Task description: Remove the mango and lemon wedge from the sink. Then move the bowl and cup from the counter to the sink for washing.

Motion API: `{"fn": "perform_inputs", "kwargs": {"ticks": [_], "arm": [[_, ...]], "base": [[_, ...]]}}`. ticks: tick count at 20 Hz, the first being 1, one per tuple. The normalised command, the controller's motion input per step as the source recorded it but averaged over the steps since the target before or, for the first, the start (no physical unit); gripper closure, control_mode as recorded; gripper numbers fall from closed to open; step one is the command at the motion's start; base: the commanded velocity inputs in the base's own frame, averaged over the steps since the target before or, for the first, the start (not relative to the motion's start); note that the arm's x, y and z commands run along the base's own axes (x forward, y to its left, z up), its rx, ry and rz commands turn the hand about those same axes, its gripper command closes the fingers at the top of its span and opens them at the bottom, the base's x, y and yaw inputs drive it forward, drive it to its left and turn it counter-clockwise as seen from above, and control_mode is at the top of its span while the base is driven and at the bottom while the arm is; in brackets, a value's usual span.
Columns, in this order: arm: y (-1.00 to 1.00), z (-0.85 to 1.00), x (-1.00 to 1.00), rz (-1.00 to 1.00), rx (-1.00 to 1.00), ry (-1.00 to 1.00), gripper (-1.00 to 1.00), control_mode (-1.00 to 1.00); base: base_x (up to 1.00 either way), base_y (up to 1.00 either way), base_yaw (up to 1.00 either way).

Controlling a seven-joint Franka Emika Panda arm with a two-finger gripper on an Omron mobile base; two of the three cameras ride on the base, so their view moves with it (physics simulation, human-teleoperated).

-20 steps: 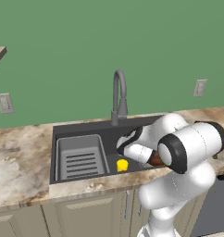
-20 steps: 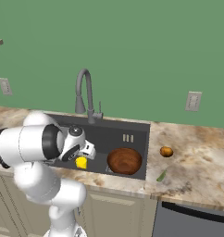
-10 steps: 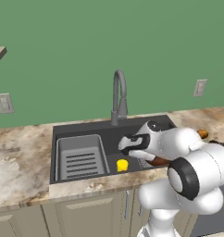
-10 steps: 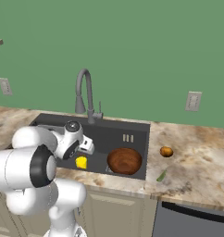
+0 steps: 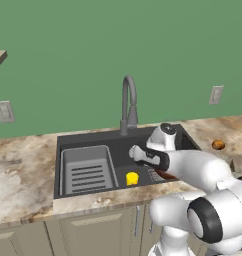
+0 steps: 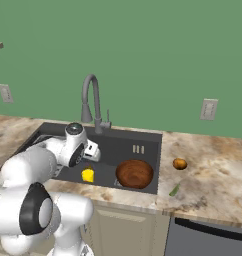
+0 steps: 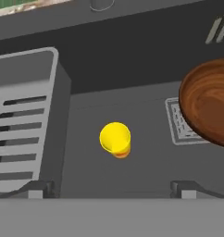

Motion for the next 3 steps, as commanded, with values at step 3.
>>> {"fn": "perform_inputs", "kwargs": {"ticks": [3], "arm": [[-0.05,0.30,-0.22,0.00,0.00,0.00,-1.00,-1.00]], "base": [[0.00,0.00,0.00]]}}
